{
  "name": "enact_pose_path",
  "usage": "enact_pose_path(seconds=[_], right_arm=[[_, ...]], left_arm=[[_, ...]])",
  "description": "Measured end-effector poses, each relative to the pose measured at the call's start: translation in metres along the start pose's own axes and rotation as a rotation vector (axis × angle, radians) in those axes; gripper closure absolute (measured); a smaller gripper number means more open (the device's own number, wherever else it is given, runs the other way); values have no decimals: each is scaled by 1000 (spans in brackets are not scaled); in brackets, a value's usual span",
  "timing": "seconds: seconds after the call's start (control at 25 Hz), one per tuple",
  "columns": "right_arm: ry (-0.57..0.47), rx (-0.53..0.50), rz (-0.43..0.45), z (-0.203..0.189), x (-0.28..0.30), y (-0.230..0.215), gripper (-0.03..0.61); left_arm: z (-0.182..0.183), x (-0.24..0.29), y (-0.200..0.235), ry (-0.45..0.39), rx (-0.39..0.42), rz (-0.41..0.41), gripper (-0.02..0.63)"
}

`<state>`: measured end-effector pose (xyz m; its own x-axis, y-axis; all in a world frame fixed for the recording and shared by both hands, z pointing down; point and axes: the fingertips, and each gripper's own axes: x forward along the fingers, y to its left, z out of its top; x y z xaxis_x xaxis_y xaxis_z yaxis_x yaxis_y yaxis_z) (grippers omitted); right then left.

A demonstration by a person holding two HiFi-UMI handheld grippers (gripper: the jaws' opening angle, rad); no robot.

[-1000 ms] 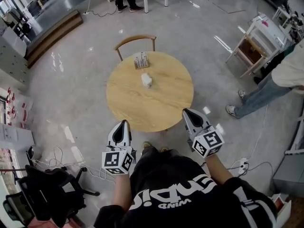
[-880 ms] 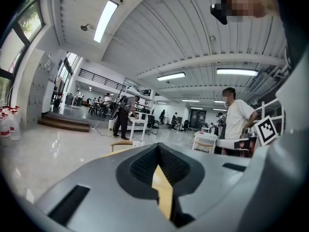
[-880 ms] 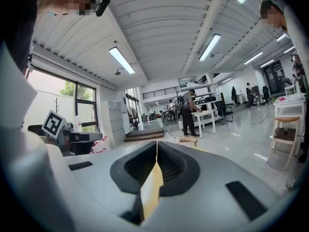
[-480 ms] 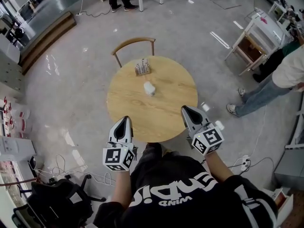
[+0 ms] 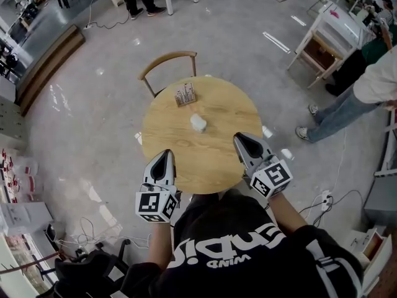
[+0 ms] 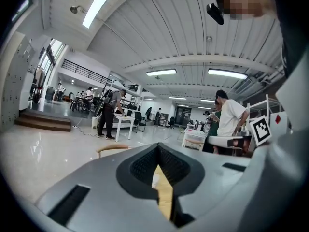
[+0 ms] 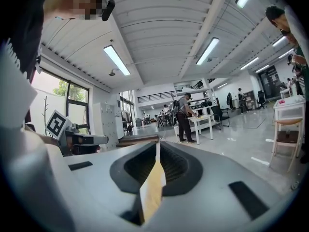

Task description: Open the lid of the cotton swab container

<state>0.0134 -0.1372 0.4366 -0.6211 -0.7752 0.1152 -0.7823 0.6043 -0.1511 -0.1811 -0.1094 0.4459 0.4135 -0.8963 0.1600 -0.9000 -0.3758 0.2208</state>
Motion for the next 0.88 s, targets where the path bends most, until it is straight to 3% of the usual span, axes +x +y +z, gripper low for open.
enact_pose_path(seconds=[0.32, 0.52, 0.64, 0.88], right_arm=[[0, 4, -1, -7, 13, 1, 571], [12, -5, 37, -13, 25, -1, 456], [7, -17, 49, -16, 32, -2, 324], [26, -36, 87, -21, 51, 7, 289]], left_arm=[[-6, 16, 7, 13, -1, -36, 604], [-11, 27, 6, 21, -9, -41, 604], [-12, 32, 5, 22, -5, -49, 604], [-7, 35, 14, 17, 2, -45, 604]])
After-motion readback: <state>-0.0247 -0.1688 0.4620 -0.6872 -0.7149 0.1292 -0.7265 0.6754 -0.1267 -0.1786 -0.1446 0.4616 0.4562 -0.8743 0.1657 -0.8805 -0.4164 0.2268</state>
